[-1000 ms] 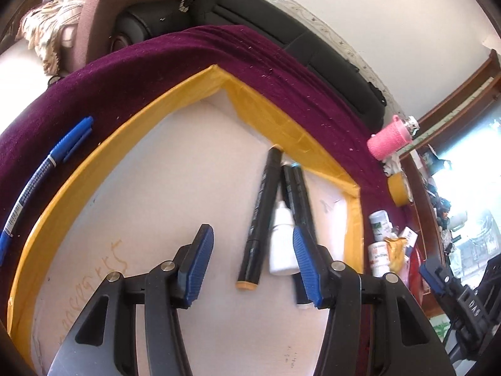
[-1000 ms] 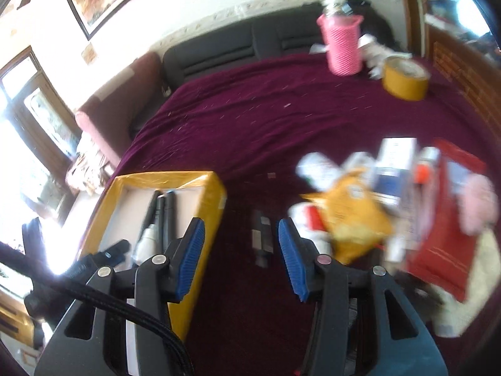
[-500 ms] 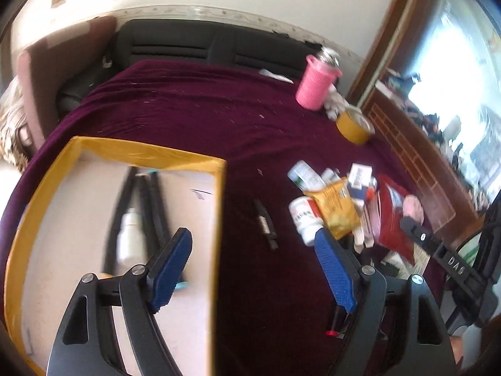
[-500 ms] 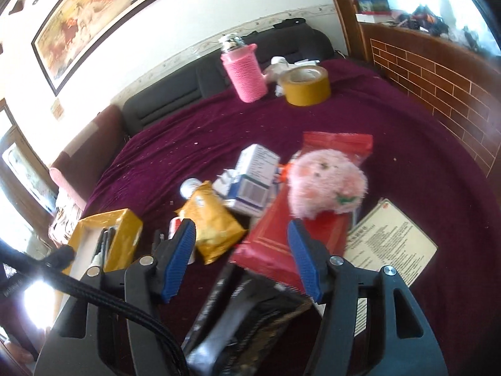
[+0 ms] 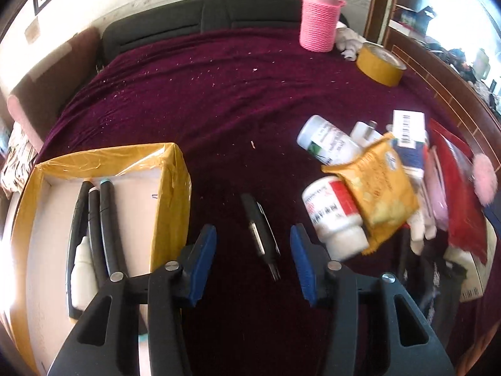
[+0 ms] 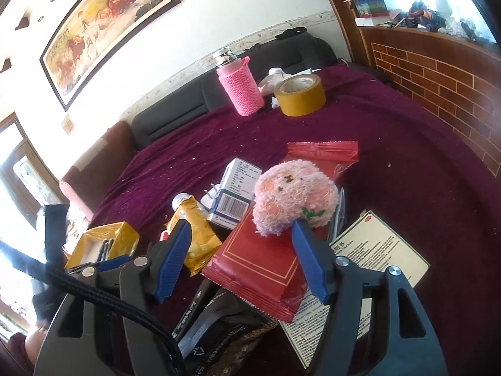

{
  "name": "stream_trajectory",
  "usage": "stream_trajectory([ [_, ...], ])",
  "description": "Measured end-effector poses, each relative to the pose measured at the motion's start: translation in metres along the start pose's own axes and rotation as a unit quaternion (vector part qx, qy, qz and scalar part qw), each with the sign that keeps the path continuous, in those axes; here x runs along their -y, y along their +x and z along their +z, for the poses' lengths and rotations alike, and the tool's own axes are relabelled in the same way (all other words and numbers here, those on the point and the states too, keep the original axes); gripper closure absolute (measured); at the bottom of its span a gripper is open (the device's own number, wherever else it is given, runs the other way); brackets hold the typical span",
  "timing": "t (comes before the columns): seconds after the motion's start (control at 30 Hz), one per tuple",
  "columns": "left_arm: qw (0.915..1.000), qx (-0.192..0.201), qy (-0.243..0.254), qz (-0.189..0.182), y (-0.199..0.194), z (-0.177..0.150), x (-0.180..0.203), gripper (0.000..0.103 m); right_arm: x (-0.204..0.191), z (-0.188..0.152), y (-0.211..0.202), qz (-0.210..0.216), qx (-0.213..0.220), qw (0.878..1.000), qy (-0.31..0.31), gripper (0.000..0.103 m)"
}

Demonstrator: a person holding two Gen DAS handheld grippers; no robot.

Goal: Organize objects
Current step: 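Grasp a black marker with the left gripper while the right grasps the red-labelled bottle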

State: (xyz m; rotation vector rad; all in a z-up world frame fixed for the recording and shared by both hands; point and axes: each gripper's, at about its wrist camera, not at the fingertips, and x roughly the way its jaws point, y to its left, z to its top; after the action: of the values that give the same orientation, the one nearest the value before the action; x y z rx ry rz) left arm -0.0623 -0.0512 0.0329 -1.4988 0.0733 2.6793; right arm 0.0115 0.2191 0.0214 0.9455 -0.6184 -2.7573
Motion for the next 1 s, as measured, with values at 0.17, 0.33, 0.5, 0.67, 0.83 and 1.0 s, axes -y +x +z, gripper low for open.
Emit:
stream_trajectory([
  [0.17, 0.9994, 0.001, 0.019, 0.029, 0.014, 0.006, 0.011, 0.06, 0.006, 0.001, -0.001, -0.001, 0.002, 1.0, 0.011, 0.037],
  [0.33, 0.9974, 0.013, 0.044, 0.055, 0.017, 0.003, 0.019, 0.059, 0.003, -0.001, -0.001, -0.012, 0.008, 1.0, 0.005, 0.037],
  [0.5, 0.9987, 0.008, 0.047, 0.017, 0.009, -0.001, 0.017, 0.091, -0.003, -0.005, 0.002, -0.032, 0.014, 0.999, -0.017, 0.035],
  [0.67, 0.9978, 0.039, 0.016, -0.051, -0.031, -0.011, 0.009, 0.091, -0.007, -0.007, 0.004, -0.052, 0.02, 0.998, -0.035, 0.034],
  [0.83, 0.989, 0.095, -0.03, -0.109, -0.092, -0.029, -0.019, 0.091, -0.01, -0.009, 0.004, -0.066, 0.023, 0.996, -0.051, 0.034],
  [1.0, 0.9814, 0.152, -0.061, -0.1, -0.139, -0.056, -0.062, 0.09, -0.02, 0.001, -0.004, -0.012, -0.009, 1.0, -0.024, 0.034],
])
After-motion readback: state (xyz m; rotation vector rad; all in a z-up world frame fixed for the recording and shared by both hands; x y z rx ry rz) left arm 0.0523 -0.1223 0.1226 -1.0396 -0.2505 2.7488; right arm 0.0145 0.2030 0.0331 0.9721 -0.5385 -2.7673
